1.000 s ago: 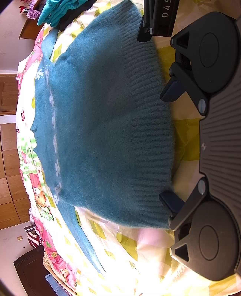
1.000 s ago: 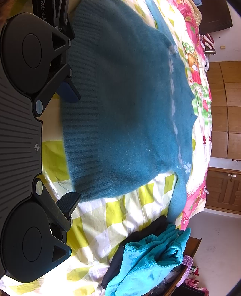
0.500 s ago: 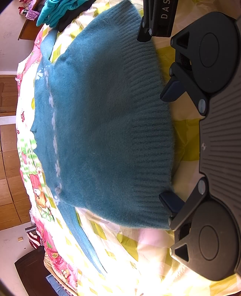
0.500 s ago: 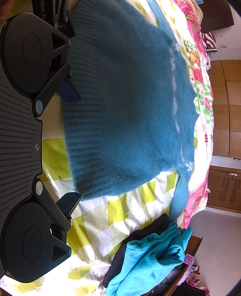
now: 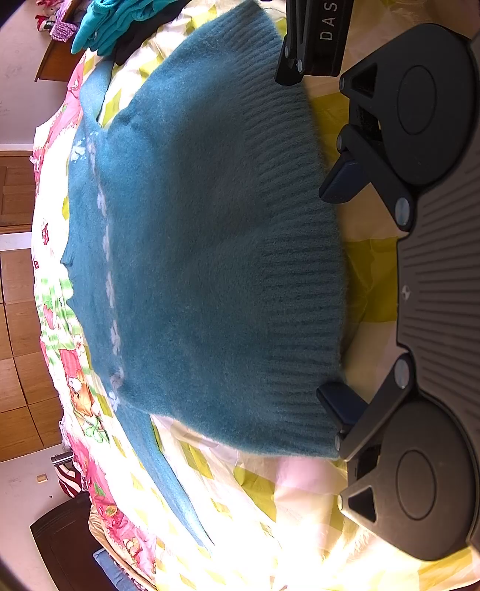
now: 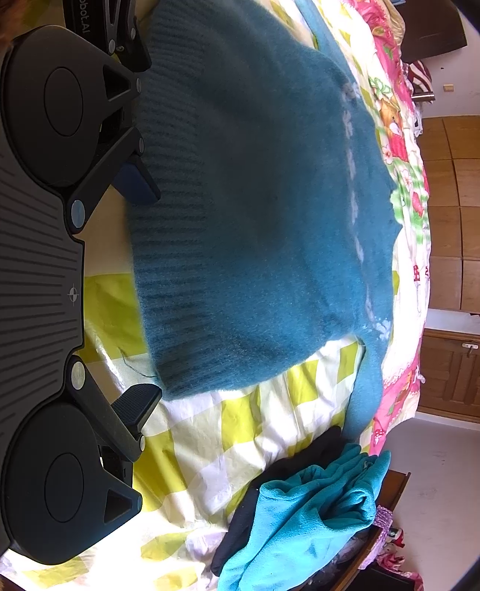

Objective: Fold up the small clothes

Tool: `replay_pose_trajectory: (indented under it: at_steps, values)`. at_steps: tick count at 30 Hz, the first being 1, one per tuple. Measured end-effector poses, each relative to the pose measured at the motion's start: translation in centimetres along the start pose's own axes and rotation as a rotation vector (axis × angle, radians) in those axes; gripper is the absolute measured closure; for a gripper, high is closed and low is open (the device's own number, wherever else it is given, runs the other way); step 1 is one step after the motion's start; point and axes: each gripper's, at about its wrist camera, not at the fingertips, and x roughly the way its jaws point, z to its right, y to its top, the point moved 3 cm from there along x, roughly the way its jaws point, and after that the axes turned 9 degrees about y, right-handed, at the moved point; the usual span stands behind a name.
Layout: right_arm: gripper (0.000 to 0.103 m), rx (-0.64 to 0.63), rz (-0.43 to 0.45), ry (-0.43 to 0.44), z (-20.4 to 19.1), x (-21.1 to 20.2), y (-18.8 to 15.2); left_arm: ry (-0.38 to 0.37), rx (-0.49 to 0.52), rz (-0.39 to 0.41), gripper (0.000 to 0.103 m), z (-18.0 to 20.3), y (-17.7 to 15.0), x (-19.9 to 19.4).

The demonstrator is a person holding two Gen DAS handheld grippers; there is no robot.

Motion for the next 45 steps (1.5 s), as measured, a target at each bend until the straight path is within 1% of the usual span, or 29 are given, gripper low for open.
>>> replay_pose_trajectory:
  at_steps: [17,26,32,45]
  values:
    - [0.000,0.003,0.002,0.004,0.2,0.0,-0.1,-0.011,0.011,0.007,0.000,0.1,0.6,-0.6]
    - [0.000,-0.026,0.056,-0.009,0.1,-1.0,1.3,0.005,0.026,0.000,0.000,-0.1,1.8,-0.8]
    - [0.000,-0.055,0.058,-0.017,-0.7,-0.6,2.1,0.015,0.035,0.010,0.000,0.1,2.8,-0.5]
    - [0.000,-0.100,0.029,-0.044,-1.8,0.6,2.9,-0.008,0.017,-0.028,0.000,-0.3,3.2,0.9]
